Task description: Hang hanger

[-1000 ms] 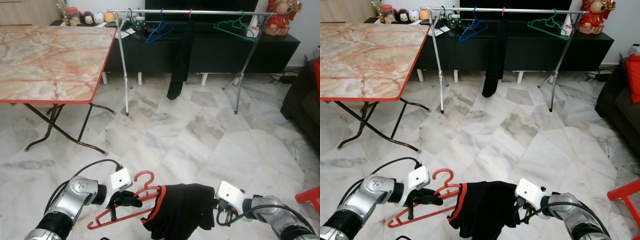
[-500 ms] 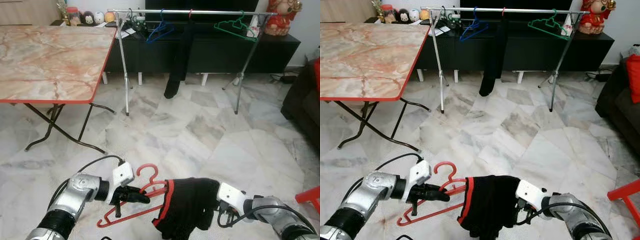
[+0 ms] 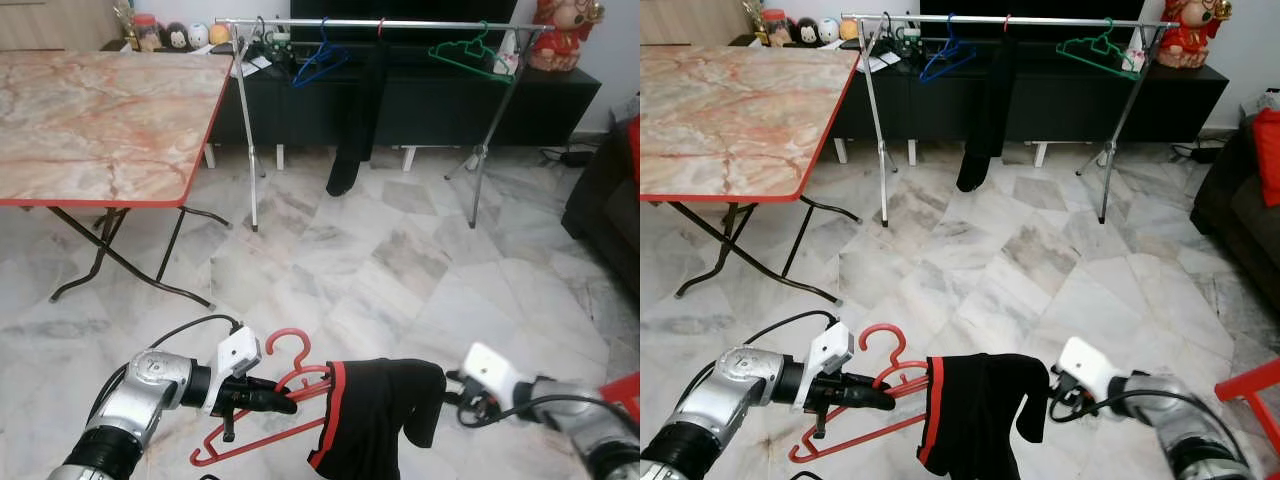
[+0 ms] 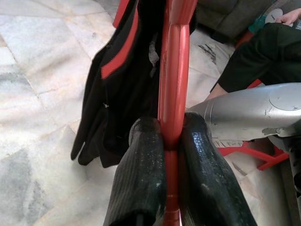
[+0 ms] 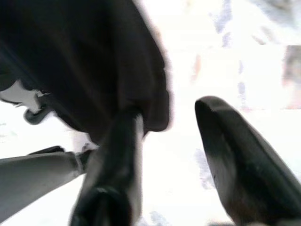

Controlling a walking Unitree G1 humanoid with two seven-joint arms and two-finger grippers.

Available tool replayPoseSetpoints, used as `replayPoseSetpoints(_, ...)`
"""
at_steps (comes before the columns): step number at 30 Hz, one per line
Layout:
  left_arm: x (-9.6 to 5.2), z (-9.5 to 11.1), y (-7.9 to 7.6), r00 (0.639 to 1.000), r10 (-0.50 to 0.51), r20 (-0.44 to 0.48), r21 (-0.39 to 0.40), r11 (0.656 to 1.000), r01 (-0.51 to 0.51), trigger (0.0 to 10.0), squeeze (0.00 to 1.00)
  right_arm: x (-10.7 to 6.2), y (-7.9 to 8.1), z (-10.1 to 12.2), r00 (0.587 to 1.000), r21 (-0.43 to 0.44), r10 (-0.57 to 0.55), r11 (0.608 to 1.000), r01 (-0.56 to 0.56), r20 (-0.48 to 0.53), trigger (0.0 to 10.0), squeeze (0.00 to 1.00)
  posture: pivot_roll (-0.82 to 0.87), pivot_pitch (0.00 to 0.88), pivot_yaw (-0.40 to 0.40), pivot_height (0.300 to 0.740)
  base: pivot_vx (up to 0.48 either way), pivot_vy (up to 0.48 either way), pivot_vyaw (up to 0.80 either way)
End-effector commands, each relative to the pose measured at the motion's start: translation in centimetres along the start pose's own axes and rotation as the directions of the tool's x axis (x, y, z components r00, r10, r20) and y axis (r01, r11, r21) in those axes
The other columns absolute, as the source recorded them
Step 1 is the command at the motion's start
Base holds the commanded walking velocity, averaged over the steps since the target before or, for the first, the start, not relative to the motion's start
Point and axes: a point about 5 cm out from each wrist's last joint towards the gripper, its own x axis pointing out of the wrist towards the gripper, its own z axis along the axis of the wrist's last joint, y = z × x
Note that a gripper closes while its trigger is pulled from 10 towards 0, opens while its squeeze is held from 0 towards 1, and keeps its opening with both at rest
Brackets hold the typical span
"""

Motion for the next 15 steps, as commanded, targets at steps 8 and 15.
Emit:
replayPoseSetpoints(8,-0.9,1.0,-0.2,0.998,-0.06,0.02,0.026,0.998,0.06,0.0,0.0,-2.4,-0.4,0.7,0.967,0.094,0.21,0.97,-0.225,0.143,10.0,0.0,-0.1,0.0,-0.085,0.727,0.0,0.0,0.0)
replayPoseSetpoints(15,-1.5,1.9,0.0,0.995,-0.092,0.03,0.053,0.995,0.09,0.0,0.0,-3.0,0.0,0.2,0.947,0.074,0.302,0.948,-0.311,0.109,10.0,0.0,-0.1,0.0,-0.086,0.727,0.0,0.0,0.0)
